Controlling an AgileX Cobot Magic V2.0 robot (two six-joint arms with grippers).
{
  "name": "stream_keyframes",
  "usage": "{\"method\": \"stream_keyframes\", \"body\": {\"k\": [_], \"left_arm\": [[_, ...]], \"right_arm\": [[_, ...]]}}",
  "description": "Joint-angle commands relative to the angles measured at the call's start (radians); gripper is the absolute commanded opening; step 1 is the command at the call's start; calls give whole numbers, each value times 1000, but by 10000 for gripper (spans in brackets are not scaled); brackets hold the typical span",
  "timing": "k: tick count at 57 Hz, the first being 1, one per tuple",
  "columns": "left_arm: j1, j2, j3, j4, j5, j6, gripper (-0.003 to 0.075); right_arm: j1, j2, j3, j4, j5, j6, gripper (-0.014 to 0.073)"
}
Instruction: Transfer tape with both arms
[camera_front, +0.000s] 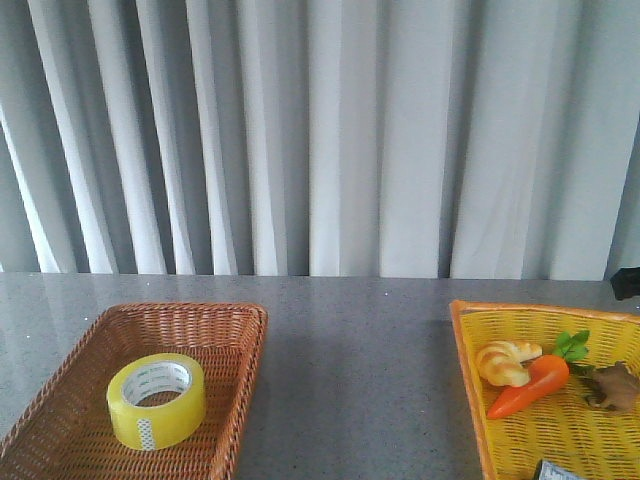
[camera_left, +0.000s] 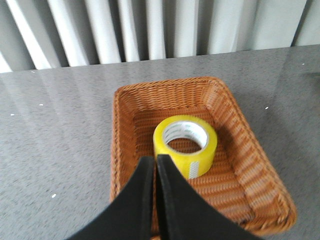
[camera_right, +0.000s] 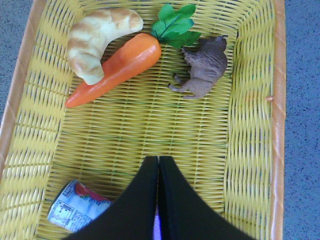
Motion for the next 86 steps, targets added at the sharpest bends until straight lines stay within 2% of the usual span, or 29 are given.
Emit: {"method": "stream_keyframes", "body": {"k": [1,14,18,26,40,86], "left_arm": [[0,-206,207,28,-211,-1,-6],[22,-612,739,5,-584,-27,-6],[56,-674,852,-41,-642,-61,-6],[103,-754,964,-71,-647,-82,-6],[121,-800,976,30,-601,-82,-6],[120,-798,974,25,-602,-83,-6]], "right_arm": [[-3,-32,-24,0,-38,-1,-8],[-3,-32,-24,0,-38,-1,-8],[-3,-32,-24,0,-38,-1,-8],[-3,-32,-24,0,-38,-1,-8],[-3,-32,-24,0,-38,-1,-8],[-3,-32,-24,0,-39,-1,-8]]}}
